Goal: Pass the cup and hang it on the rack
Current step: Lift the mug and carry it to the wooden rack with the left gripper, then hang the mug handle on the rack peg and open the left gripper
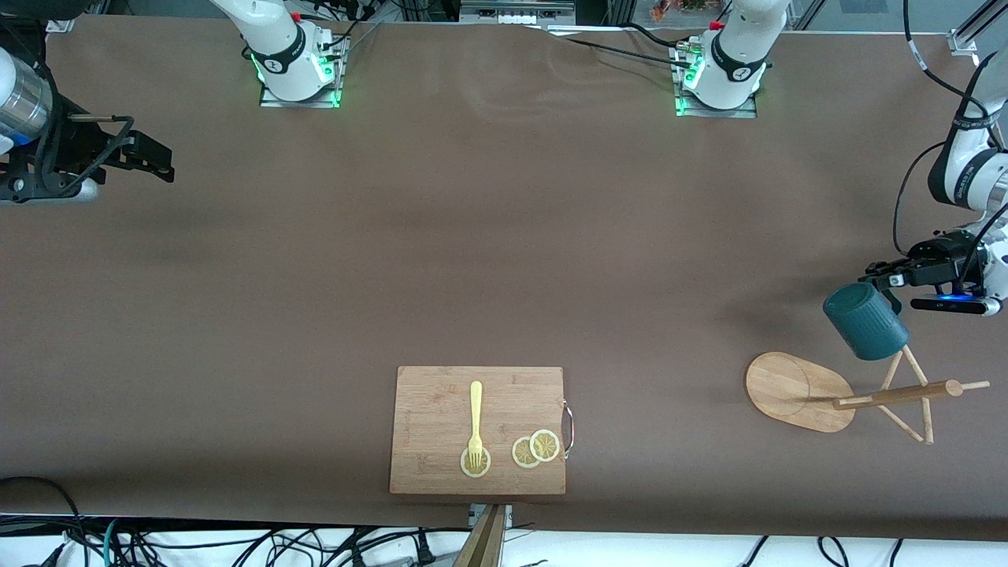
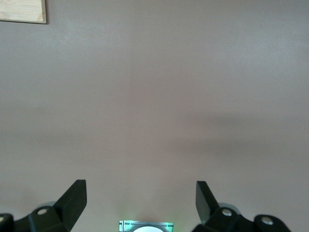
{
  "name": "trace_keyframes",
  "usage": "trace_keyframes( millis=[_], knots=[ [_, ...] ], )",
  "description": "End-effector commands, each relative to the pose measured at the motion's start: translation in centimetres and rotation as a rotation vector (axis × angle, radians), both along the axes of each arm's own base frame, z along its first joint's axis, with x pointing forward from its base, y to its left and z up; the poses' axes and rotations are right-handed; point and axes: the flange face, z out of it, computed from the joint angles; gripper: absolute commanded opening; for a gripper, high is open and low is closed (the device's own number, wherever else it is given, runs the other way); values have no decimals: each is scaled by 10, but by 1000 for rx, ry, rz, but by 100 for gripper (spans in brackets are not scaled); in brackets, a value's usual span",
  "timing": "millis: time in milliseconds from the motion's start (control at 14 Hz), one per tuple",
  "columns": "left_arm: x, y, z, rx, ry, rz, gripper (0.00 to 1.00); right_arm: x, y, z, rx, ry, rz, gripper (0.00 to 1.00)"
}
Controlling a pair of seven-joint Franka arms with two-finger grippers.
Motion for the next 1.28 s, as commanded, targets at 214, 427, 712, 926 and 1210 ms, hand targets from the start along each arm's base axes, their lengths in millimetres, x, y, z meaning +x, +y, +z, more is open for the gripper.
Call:
trace_keyframes(
  millis=[214,427,712,926,1210],
  knots=[
    [11,27,-10,-66,-46,19,0,1,-3,4,17,6,3,100],
    [11,30,-26,-111,-36,56,0,1,-3,4,17,6,3,100],
    [15,40,-45,-115,-25,91,0,1,-4,3,18,7,1,100],
    [17,48,-51,-95,-18,115,0,1,-4,3,18,7,1,100],
    [21,51,-57,-35,-94,139,100,1,-4,3,18,7,1,100]
  ],
)
